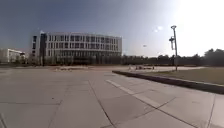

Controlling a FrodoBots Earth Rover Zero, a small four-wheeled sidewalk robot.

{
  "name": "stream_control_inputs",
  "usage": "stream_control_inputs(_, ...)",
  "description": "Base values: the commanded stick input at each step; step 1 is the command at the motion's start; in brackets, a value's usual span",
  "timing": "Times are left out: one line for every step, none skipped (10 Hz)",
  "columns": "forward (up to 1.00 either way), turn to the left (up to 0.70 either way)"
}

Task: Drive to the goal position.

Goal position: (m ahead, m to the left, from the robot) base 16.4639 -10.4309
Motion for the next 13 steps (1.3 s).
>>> stream_control_inputs(0.06, 0.00)
stream_control_inputs(0.06, 0.00)
stream_control_inputs(0.06, 0.00)
stream_control_inputs(0.05, 0.00)
stream_control_inputs(0.06, 0.00)
stream_control_inputs(0.06, 0.00)
stream_control_inputs(0.06, 0.00)
stream_control_inputs(0.06, 0.00)
stream_control_inputs(0.06, 0.00)
stream_control_inputs(0.06, 0.00)
stream_control_inputs(0.06, 0.00)
stream_control_inputs(0.06, 0.00)
stream_control_inputs(0.06, 0.00)
